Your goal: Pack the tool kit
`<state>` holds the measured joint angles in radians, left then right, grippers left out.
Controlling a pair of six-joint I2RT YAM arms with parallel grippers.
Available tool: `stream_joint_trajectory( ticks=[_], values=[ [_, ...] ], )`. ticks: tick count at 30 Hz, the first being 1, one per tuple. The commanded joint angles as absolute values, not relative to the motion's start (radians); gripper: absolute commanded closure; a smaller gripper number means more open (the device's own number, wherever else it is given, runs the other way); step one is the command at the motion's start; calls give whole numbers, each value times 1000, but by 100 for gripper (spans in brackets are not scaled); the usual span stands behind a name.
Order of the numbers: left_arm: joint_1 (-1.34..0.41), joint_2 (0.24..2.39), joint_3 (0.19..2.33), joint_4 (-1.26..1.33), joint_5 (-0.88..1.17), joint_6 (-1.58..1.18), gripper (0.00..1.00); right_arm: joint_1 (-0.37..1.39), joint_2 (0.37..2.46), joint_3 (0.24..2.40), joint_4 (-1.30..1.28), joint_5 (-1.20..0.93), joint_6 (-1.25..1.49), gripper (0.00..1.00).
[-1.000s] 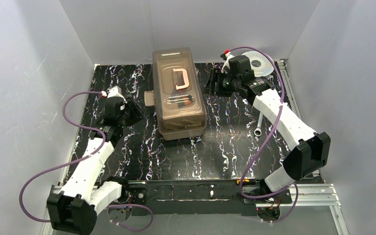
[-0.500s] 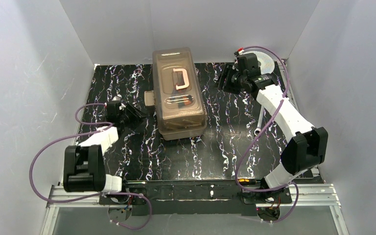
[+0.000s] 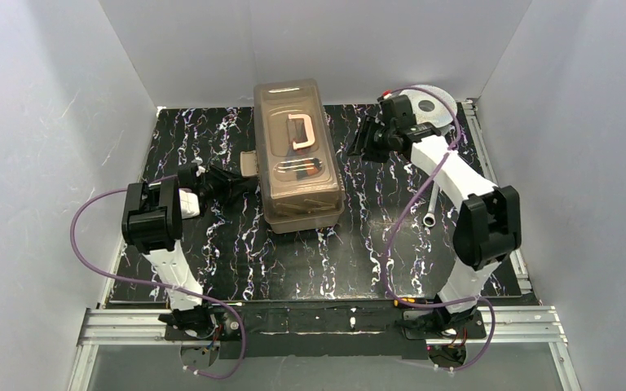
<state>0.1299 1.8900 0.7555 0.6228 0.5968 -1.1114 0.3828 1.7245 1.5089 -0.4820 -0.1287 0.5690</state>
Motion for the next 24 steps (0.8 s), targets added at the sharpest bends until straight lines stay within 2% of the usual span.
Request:
stream_joint_trajectory(
  ticks=[1,6,11,18,21,24],
  values=[
    [130,1948,819,702,661,-1154,62,396,1805,1541,-449,-195,581,42],
    [122,2018,887,761,717,-1192,65,412,1874,1549,-447,-202,588,43],
    [91,2074,943,875,776,-1260,67,426,1918,1540,-422,-229,594,49],
    [72,2133,994,1109,859,-1445,68,438,1943,1519,-394,-251,590,52],
    [58,2129,992,1214,872,-1538,69,440,1941,1517,-390,-252,587,52],
    [39,2082,987,1207,871,-1544,70,443,1942,1516,-388,-251,585,52]
  ],
)
